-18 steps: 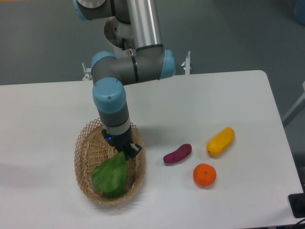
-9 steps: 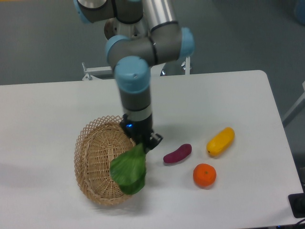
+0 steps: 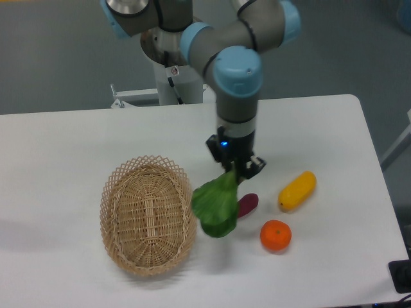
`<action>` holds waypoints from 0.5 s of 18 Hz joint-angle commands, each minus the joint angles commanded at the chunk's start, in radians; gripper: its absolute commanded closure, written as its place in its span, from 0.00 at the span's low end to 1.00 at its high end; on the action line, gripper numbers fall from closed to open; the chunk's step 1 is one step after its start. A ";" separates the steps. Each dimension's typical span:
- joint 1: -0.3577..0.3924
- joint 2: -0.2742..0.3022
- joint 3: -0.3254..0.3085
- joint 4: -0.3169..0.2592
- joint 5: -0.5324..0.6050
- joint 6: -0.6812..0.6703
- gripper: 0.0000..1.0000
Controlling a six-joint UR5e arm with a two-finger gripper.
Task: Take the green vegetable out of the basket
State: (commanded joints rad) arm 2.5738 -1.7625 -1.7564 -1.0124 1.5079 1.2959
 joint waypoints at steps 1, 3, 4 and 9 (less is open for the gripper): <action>0.014 0.002 0.003 -0.003 -0.005 0.023 0.67; 0.044 0.015 0.011 -0.032 -0.029 0.054 0.67; 0.057 0.017 0.011 -0.040 -0.034 0.071 0.67; 0.065 0.018 0.009 -0.041 -0.040 0.088 0.67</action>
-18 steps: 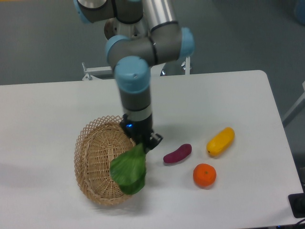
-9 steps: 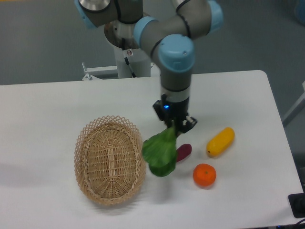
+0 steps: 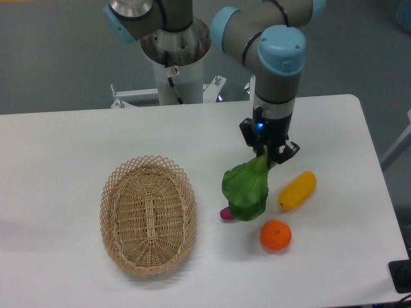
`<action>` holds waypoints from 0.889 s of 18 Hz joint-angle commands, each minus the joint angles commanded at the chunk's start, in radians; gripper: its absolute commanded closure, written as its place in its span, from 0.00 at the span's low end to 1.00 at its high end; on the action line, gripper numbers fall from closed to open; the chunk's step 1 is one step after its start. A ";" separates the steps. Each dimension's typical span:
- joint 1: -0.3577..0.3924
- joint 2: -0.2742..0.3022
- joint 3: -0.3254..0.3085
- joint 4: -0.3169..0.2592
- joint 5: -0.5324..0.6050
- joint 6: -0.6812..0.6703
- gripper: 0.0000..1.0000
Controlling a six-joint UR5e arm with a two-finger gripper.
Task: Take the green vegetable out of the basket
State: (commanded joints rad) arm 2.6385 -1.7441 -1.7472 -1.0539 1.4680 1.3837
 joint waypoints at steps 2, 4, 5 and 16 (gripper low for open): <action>0.002 0.003 -0.002 -0.002 0.000 0.000 0.67; 0.002 0.006 -0.005 0.000 -0.002 0.000 0.67; 0.002 0.006 -0.005 0.000 -0.002 0.000 0.67; 0.003 0.008 0.000 0.000 -0.014 0.000 0.67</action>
